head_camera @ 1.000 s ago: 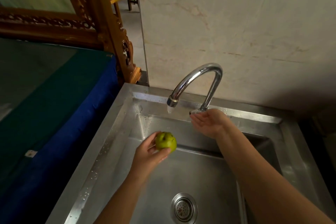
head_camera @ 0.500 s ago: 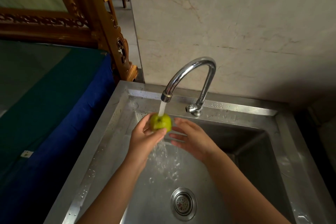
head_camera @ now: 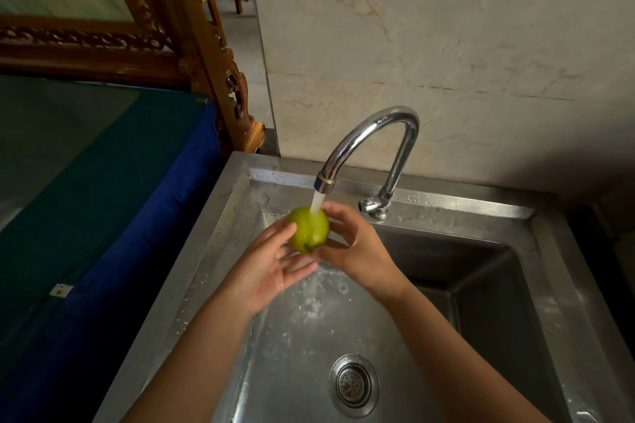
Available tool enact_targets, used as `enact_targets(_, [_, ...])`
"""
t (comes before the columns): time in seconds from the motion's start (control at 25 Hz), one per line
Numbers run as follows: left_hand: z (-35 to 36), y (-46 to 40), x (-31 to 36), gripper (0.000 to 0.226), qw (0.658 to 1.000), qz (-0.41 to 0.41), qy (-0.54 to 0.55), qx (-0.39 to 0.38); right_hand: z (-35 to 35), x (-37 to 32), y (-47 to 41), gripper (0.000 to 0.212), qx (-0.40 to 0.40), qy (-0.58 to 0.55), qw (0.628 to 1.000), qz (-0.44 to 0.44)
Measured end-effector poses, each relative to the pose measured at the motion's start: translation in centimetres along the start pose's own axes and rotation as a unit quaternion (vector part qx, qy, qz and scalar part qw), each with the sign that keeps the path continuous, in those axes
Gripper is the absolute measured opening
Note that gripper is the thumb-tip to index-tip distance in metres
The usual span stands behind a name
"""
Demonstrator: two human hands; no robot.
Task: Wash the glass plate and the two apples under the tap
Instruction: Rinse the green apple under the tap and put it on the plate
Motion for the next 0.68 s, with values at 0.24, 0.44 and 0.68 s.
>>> enact_targets(0.24, [0.6,0.4,0.3,0.053,0.973,0.157,-0.164,0.033,-4.3,2.5,-0.9,0.033,0.216,-0.131,0.959,0.131])
enact_targets(0.44, [1.1,0.3,0.7,0.055,0.97,0.176,-0.167,0.014,-7.2,2.7,-4.2,0.021,0.281,-0.06,0.93,0.23])
enact_targets(0.68, [1.3,0.6,0.4,0.06,0.96,0.167,-0.222,0.014,-7.7,4.5,-5.0,0.019,0.31,-0.04,0.92,0.237])
Point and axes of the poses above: each hand's wrist, its own y-axis away from the middle knuckle, its own z-axis out of the palm, x = y × z, the point moved 4 cm from there along -y, towards the middle knuckle, and after that the axes turned 6 degrees about z, right-handed, at the moved point
